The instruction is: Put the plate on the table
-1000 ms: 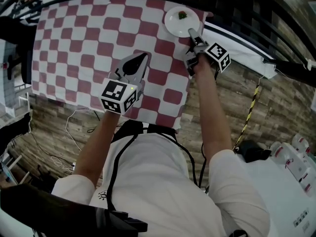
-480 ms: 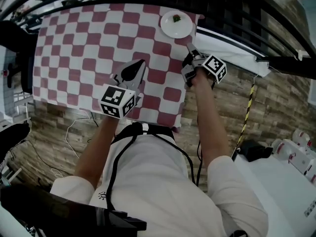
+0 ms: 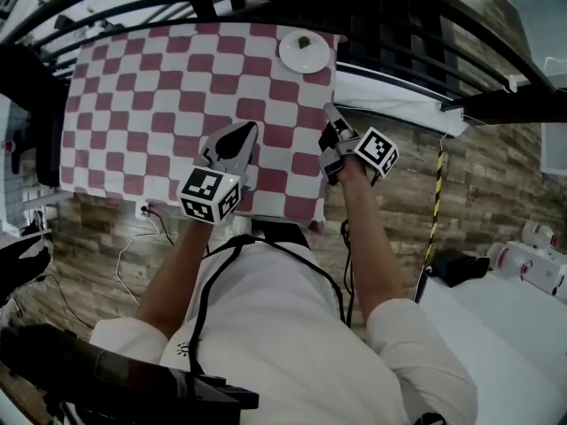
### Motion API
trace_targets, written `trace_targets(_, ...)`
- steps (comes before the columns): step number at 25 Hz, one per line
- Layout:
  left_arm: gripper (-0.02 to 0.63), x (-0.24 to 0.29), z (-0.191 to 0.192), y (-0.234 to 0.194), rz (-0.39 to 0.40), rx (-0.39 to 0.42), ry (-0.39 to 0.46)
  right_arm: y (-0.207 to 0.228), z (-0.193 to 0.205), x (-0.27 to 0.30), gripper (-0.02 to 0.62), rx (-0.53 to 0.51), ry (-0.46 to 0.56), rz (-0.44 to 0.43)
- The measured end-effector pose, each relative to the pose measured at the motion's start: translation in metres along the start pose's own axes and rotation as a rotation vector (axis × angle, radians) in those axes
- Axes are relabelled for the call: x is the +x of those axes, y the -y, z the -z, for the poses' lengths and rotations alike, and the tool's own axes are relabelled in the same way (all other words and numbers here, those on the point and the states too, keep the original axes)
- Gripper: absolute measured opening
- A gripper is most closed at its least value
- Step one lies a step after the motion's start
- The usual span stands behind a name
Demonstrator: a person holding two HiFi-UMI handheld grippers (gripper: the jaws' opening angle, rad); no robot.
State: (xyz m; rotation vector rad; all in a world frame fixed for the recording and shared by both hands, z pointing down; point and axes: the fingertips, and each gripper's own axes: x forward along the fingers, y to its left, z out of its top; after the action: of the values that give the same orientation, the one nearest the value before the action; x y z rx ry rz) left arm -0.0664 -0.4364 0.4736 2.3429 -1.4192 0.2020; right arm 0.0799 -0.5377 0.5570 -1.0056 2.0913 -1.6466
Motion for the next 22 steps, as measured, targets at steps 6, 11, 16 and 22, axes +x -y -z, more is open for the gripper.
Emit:
trace_targets(6,0.008,-0.039,0.001,0.018,0.030,0.014,0.025,-0.040,0.034,-0.061,0.006,-0.035,0.049,-0.046)
trace_targets(11,0.008,-0.069,0.000,0.030,0.045,0.032,0.036,-0.070,0.061,-0.107,0.006,-0.104,0.062,-0.063)
trace_targets(16,0.006,-0.097,0.004,0.037,0.055,0.051,0.034,-0.106,0.082,-0.143,0.006,-0.098,0.099,-0.102)
trace_targets(22,0.008,-0.127,0.003,0.045,0.075,0.073,0.048,-0.128,0.099,-0.177,0.006,-0.247,0.109,-0.071)
